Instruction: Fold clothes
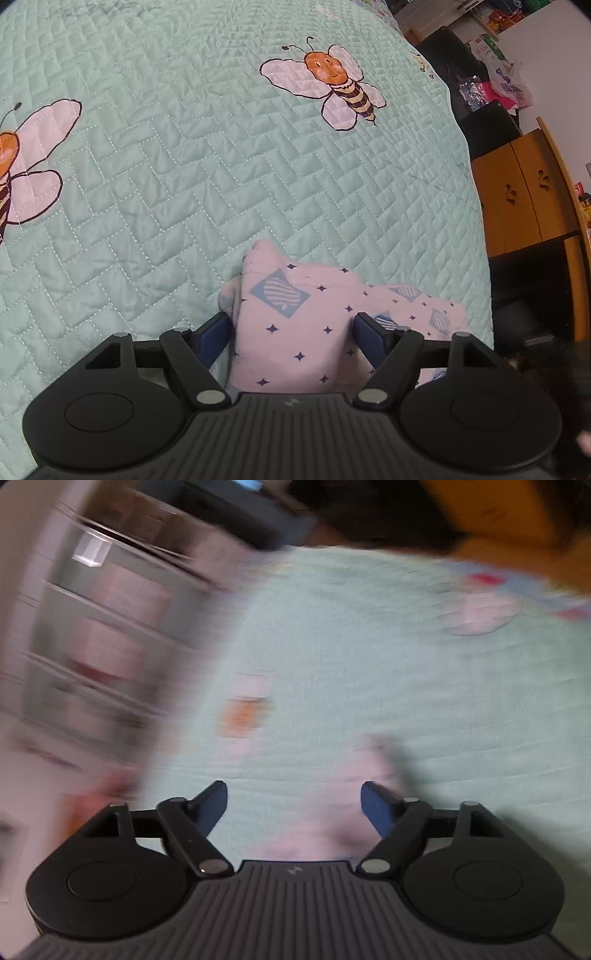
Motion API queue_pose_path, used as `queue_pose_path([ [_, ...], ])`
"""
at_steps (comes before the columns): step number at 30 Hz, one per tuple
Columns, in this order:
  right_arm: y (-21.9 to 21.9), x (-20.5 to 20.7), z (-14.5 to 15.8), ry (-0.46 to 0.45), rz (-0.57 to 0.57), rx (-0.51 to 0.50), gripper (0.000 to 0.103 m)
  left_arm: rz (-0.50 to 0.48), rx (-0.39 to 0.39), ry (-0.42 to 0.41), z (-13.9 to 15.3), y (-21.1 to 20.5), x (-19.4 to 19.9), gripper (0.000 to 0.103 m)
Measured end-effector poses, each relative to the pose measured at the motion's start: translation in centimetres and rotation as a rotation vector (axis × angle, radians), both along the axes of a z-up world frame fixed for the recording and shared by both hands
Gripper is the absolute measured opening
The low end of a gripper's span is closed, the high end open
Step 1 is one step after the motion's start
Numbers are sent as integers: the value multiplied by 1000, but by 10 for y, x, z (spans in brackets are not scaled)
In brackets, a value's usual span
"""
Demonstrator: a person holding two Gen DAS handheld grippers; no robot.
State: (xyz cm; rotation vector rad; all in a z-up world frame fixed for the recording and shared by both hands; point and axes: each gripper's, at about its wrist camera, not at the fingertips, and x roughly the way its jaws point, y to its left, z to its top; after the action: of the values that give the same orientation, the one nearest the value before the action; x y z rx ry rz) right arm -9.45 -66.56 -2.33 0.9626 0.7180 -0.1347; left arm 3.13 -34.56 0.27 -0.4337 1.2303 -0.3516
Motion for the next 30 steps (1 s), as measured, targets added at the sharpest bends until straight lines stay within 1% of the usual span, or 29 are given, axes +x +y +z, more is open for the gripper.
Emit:
queue_pose_path([
  [1, -2, -9, 0, -19, -11, 14, 75, 5, -8, -6, 3, 2, 0, 74],
  [3, -5, -27, 1, -70, -29, 44, 75, 3, -34, -67, 15, 10, -4, 74],
  [5, 1, -53, 16, -196, -25, 83, 76, -9, -55, -99, 26, 16, -13, 74],
  [7, 12, -74, 26, -267, 11, 136, 77, -22, -75, -126, 37, 22, -22, 74],
  [8, 17, -83, 30, -290, 27, 168, 78, -46, -94, -121, 40, 23, -29, 74],
  [10, 26, -97, 28, -294, 34, 229, 80, -108, -129, -104, 44, 21, -48, 75],
  [12, 32, -111, 22, -282, 41, 263, 82, -202, -122, -108, 39, 10, -74, 75],
  [13, 33, -114, 13, -230, 36, 248, 83, -239, -99, -93, 30, 3, -85, 76],
  [14, 33, -112, 2, -126, 20, 206, 83, -272, -69, -72, 19, -3, -95, 75],
  [15, 31, -116, -4, -37, 5, 169, 72, -304, -39, -51, 8, -9, -106, 74],
  [16, 31, -123, -7, -39, -12, 177, 67, -307, -30, -53, 5, -10, -110, 74],
  [17, 31, -130, -8, -49, -28, 187, 68, -299, -30, -62, 6, -8, -112, 75],
  [19, 35, -140, 7, -122, -42, 212, 79, -285, -31, -81, 8, -6, -116, 75],
  [21, 46, -143, 24, -206, -10, 224, 80, -270, -31, -100, 10, -3, -119, 75],
  [23, 58, -131, 25, -257, 44, 292, 81, -247, -33, -110, 12, 2, -122, 75],
  [24, 64, -121, 20, -248, 75, 324, 81, -230, -37, -108, 14, 6, -123, 75],
  [25, 69, -112, 14, -220, 100, 347, 81, -220, -42, -105, 16, 11, -124, 75],
  [26, 71, -109, 4, -138, 94, 342, 81, -213, -46, -101, 17, 17, -126, 75],
  [27, 71, -107, -8, -59, 64, 332, 62, -206, -50, -98, 19, 22, -128, 75],
  [28, 70, -108, -17, 1, 34, 327, 46, -195, -60, -92, 19, 28, -129, 75],
  [29, 69, -112, -16, -2, 11, 340, 47, -181, -73, -85, 20, 34, -129, 75],
  [30, 71, -114, -10, -21, 7, 342, 56, -167, -85, -78, 20, 41, -130, 75],
])
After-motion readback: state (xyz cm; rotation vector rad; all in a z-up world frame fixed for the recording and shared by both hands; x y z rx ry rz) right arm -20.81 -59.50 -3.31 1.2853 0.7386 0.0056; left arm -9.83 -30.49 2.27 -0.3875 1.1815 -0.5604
